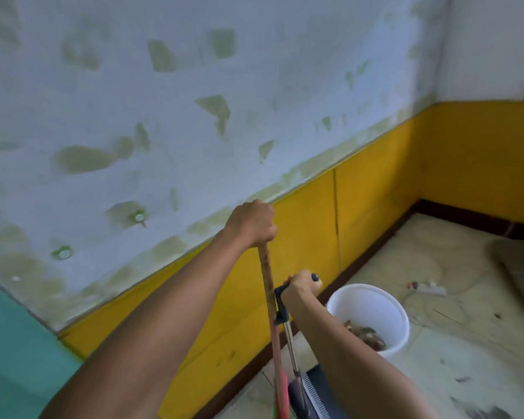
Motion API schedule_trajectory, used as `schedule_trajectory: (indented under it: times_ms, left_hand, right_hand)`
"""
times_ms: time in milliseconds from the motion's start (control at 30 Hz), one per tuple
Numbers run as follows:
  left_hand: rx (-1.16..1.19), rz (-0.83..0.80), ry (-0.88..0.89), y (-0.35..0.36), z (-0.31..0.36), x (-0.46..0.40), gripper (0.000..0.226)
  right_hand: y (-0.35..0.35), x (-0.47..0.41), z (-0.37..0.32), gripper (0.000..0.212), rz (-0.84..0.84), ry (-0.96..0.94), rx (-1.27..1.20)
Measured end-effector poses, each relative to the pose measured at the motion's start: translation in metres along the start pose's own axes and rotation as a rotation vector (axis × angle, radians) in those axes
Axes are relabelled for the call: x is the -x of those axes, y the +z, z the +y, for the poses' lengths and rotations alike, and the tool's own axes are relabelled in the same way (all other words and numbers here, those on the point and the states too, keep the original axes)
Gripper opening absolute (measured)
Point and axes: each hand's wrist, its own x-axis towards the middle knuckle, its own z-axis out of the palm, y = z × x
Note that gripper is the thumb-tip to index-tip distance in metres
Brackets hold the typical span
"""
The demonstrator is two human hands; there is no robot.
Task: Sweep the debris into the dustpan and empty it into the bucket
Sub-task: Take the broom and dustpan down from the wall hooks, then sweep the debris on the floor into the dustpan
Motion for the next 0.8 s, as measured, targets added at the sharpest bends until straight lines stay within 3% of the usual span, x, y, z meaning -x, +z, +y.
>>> schedule_trajectory:
  times_ms: [133,267,333,433,633,800]
  left_hand:
    - [-0.315,-0.069,0.238,-0.005,0.068,-0.02,0.009]
    - [-0.746,-0.21,0.512,0.018,0.155,-0.024,0.017]
    - [-0.828,-0.341,0.534,0.044,0.207,-0.022,0.014]
    - [-0.949,-0.432,0.558,0.075,0.261,-0.025,0.029]
    - [-0.951,-0.249,0.888,0.069,0.357,-0.034,0.024]
    - [-1.024,-0.046,1.109,0.062,0.432,-0.019,0.015]
  right_hand:
    - [-0.037,-0.02,-0.033,0.013,0.181,-0.031,-0.069]
    - [-0.079,-0.043,-0.08,0.023,0.262,-0.049,-0.152]
    - [-0.103,-0.056,-0.108,0.028,0.282,-0.081,-0.137]
    - [-0.145,-0.077,-0.144,0.034,0.318,-0.075,-0.142]
    - [-0.235,-0.104,-0.21,0.036,0.421,-0.124,-0.28]
    - [-0.325,-0.104,-0.258,0.029,0.652,-0.209,-0.358]
